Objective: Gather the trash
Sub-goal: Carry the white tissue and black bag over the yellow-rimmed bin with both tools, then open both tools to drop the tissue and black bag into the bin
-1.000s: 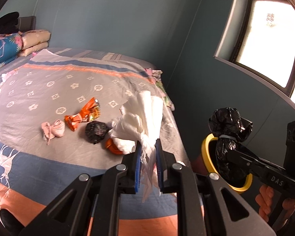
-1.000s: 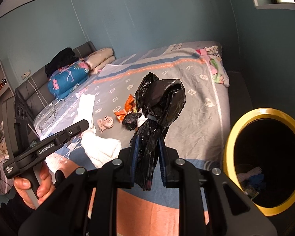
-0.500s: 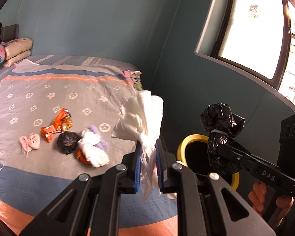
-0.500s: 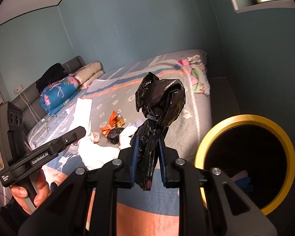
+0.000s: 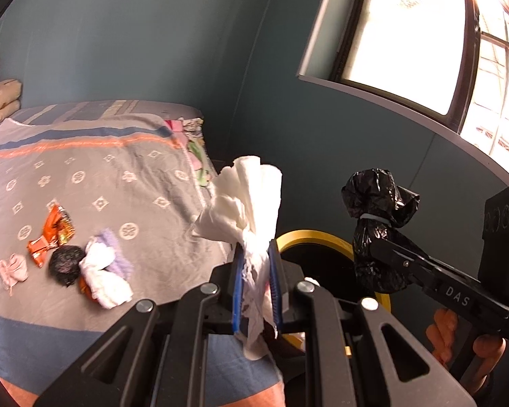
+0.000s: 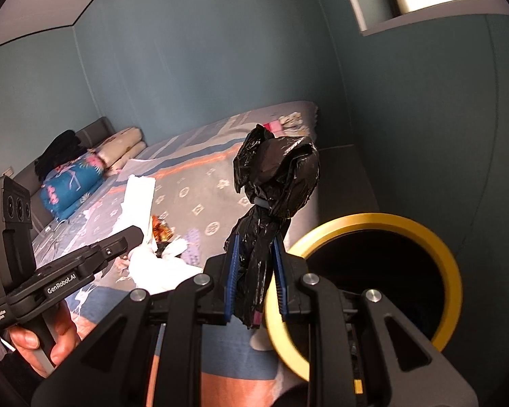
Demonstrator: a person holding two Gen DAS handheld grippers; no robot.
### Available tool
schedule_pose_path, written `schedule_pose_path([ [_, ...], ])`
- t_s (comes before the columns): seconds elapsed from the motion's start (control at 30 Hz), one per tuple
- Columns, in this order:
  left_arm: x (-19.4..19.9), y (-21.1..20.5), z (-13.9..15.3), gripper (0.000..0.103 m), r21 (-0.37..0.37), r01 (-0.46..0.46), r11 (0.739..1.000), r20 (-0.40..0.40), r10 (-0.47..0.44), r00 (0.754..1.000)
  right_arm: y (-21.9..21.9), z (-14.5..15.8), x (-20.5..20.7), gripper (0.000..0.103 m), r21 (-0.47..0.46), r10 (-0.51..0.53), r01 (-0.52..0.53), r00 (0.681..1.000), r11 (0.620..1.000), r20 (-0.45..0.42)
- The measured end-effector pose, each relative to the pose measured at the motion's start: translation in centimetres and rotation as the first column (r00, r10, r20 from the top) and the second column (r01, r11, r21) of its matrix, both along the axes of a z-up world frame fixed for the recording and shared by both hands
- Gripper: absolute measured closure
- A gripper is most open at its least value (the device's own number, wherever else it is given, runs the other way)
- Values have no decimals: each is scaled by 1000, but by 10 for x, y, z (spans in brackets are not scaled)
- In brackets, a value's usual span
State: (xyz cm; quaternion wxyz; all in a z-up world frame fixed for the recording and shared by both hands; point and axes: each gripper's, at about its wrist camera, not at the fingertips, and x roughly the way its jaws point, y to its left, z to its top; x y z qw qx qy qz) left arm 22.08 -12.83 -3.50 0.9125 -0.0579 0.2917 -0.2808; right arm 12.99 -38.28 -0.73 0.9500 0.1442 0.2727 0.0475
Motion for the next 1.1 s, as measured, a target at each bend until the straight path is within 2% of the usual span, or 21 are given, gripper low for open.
schedule_pose_path([
  [0.3, 13, -49, -12, 90, 33, 68, 997, -23, -68, 997, -36, -5, 5, 84, 9, -74, 74, 997, 997, -15],
  [0.57, 26, -81, -33, 90, 41, 100, 994, -74, -97, 993, -68, -28, 19, 84, 37, -129, 132, 989, 991, -70],
  [0.93, 45, -113, -64, 90, 16, 139, 990, -154, -135, 979, -90, -59, 35, 83, 69, -180, 191, 974, 979, -141],
  [1.03, 46, -120, -69, 87, 21, 147, 989, -162, -142, 977, -91, -61, 38, 83, 70, -200, 211, 970, 975, -142],
  [1.1, 46, -121, -71, 80, 24, 149, 989, -167, -143, 976, -88, -62, 40, 82, 79, -207, 220, 968, 972, -143],
])
